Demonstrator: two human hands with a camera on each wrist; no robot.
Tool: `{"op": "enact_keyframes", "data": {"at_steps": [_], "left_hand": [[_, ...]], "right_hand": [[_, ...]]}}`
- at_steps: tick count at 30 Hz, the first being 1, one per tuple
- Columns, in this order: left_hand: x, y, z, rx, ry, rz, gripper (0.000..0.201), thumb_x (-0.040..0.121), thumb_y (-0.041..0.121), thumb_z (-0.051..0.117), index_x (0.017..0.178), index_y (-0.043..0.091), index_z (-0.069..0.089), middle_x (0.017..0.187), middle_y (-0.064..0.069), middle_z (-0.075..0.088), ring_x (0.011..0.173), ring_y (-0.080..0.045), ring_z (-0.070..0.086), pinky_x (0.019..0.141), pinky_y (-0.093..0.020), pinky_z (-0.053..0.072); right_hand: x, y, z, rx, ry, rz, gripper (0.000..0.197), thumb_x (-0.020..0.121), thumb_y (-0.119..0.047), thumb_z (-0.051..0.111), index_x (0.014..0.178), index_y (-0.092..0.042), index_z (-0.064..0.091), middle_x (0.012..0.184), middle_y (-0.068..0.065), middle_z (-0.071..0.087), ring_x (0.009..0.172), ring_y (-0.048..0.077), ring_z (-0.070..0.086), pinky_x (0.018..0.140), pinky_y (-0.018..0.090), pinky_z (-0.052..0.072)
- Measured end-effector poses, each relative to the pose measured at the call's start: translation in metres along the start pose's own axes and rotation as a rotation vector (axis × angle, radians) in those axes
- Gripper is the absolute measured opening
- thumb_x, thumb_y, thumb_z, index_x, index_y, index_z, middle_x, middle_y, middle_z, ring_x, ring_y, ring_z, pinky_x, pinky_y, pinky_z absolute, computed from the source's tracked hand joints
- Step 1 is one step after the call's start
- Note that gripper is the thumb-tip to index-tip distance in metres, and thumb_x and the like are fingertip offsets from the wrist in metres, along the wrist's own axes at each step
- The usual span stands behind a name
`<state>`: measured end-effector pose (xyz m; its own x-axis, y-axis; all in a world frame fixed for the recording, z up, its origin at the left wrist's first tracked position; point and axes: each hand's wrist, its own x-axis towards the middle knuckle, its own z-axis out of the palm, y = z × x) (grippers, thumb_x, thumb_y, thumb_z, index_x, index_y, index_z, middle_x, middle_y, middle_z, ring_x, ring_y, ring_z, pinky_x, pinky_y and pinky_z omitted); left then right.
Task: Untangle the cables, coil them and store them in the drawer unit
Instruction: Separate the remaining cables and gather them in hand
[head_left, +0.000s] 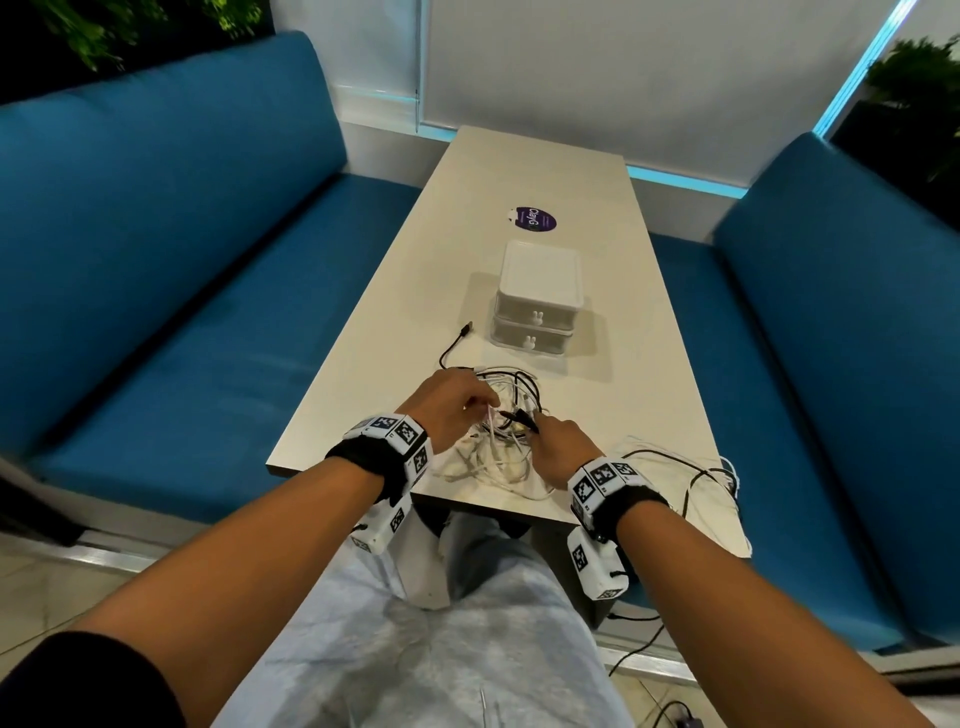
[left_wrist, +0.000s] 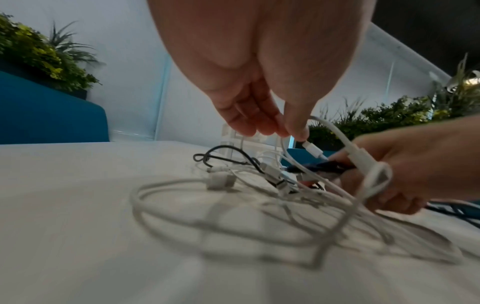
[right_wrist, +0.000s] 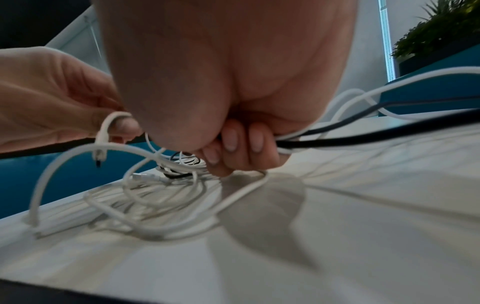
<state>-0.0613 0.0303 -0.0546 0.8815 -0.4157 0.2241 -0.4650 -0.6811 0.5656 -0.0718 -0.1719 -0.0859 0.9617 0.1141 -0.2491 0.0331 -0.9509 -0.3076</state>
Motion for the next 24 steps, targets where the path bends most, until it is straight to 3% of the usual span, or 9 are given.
{"op": "enact_keyframes", "data": {"at_steps": [3,5,8,10,13,17,21,24], "left_hand": [[0.007,-0.001,-0.009,-0.009,0.064,0.007,0.018,0.095,0.021,0.062,0.104,0.012,0.076,0.095,-0.008,0.069,0.092,-0.024,0.059,0.079,-0.031,0.043],[0.011,0.0,-0.012,0.006,0.099,0.024,0.026,0.097,0.029,0.058,0.096,0.009,0.075,0.089,-0.008,0.067,0.087,-0.023,0.056,0.079,-0.034,0.042],[0.016,0.005,-0.014,-0.065,0.073,-0.055,0.032,0.099,0.039,0.051,0.085,0.015,0.067,0.077,0.002,0.066,0.074,-0.018,0.056,0.073,-0.035,0.046],[0.02,0.013,-0.011,-0.081,0.037,-0.078,0.032,0.1,0.042,0.047,0.083,0.02,0.063,0.068,0.006,0.063,0.066,-0.016,0.056,0.067,-0.032,0.046],[0.024,0.028,-0.005,0.029,0.005,-0.068,0.033,0.101,0.043,0.045,0.08,0.021,0.054,0.06,0.007,0.05,0.062,-0.02,0.048,0.058,-0.034,0.035],[0.031,0.042,0.01,0.093,0.044,-0.095,0.029,0.101,0.04,0.043,0.078,0.023,0.048,0.06,0.004,0.049,0.063,-0.026,0.048,0.057,-0.035,0.038],[0.038,0.057,0.023,0.095,0.076,-0.11,0.029,0.101,0.041,0.04,0.085,0.02,0.052,0.067,-0.004,0.06,0.068,-0.031,0.055,0.057,-0.037,0.042],[0.043,0.067,0.029,0.156,0.085,-0.131,0.03,0.102,0.039,0.036,0.092,0.018,0.053,0.076,-0.009,0.064,0.071,-0.034,0.055,0.057,-0.037,0.039]], "right_hand": [[0.0,0.001,0.002,0.013,-0.009,-0.002,0.029,0.101,-0.026,0.04,0.125,-0.011,0.047,0.107,0.023,0.063,0.094,0.041,0.06,0.069,0.035,0.042],[0.0,0.001,0.0,0.052,-0.022,0.018,0.033,0.101,-0.026,0.041,0.13,-0.012,0.046,0.112,0.023,0.062,0.098,0.041,0.06,0.074,0.037,0.045],[-0.003,0.0,-0.005,0.104,-0.041,0.022,0.037,0.102,-0.026,0.04,0.135,-0.01,0.045,0.119,0.022,0.06,0.106,0.039,0.058,0.083,0.037,0.046],[-0.004,0.002,-0.008,0.138,-0.008,0.003,0.035,0.103,-0.025,0.039,0.134,-0.01,0.048,0.119,0.021,0.062,0.106,0.038,0.058,0.079,0.034,0.043],[-0.005,0.007,-0.014,0.263,0.086,0.008,0.032,0.103,-0.027,0.038,0.127,-0.012,0.053,0.115,0.017,0.065,0.102,0.037,0.059,0.074,0.031,0.039],[-0.005,0.019,-0.022,0.467,0.227,0.041,0.031,0.103,-0.034,0.036,0.117,-0.017,0.058,0.098,0.008,0.067,0.09,0.031,0.062,0.072,0.032,0.041],[-0.002,0.03,-0.027,0.678,0.314,0.111,0.026,0.101,-0.028,0.039,0.094,-0.021,0.063,0.075,0.002,0.06,0.072,0.025,0.057,0.071,0.033,0.044],[-0.001,0.034,-0.031,0.828,0.324,0.172,0.031,0.099,-0.024,0.04,0.078,-0.023,0.063,0.062,-0.002,0.056,0.056,0.018,0.051,0.06,0.031,0.041]]}}
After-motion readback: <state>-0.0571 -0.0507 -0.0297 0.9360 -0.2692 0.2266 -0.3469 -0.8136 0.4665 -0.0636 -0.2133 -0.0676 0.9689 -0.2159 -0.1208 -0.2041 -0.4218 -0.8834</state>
